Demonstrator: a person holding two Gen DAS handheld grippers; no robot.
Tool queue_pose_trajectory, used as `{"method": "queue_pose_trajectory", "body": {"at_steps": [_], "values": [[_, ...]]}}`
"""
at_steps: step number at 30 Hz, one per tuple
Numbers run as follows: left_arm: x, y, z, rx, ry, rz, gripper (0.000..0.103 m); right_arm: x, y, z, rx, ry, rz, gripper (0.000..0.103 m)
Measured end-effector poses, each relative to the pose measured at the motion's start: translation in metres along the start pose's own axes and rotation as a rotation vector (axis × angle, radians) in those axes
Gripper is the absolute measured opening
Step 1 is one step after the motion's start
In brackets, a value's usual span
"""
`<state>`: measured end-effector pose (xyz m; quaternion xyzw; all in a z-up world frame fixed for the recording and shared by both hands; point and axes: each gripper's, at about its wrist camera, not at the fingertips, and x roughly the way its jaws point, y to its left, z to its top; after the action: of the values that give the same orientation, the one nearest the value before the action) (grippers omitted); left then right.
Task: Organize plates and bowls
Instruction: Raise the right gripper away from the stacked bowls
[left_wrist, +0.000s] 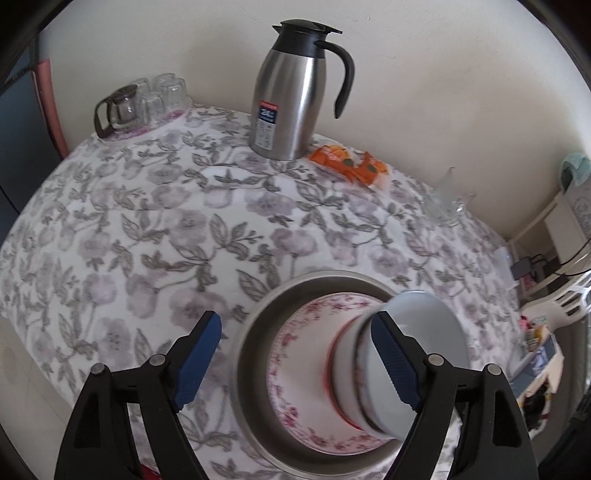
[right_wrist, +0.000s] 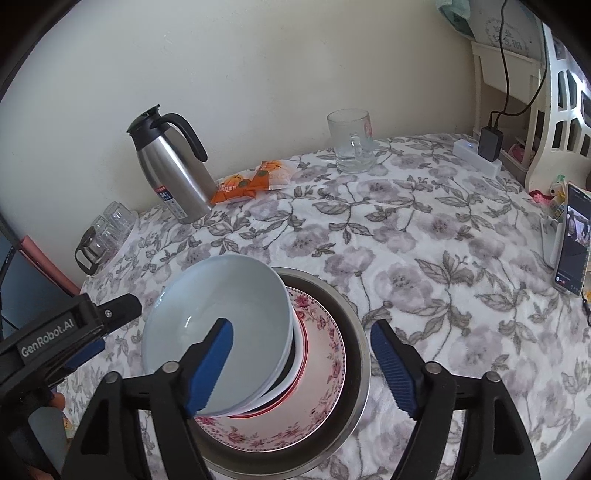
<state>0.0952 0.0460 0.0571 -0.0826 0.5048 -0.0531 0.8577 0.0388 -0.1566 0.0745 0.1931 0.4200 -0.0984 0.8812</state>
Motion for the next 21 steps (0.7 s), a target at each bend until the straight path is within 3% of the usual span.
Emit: {"method": "queue_pose_trajectory", "body": {"at_steps": [3, 7, 10, 21], "values": [[0.0054, 0.0017, -0.0001, 0.01, 0.01, 0.035, 0.095, 0.0007, -0.0001, 0.0001, -0.007, -0.002, -0.011, 0.09], [0.0069, 0.0055, 0.0009, 0.012, 0.009, 0.052, 0.096, 0.0024, -0.0024, -0.0002, -0.004, 0.002, -0.022, 0.09], [0.0062, 0.0066, 0.0014, 0.011, 0.007, 0.063, 0.096, 0.0034, -0.0044, -0.0003, -0.002, 0.005, -0.024, 0.103], [0.0041, 0.008, 0.0007, 0.004, 0.009, 0.063, 0.096, 0.0014, -0.0073, -0.0025, -0.012, -0.009, -0.04, 0.103]]}}
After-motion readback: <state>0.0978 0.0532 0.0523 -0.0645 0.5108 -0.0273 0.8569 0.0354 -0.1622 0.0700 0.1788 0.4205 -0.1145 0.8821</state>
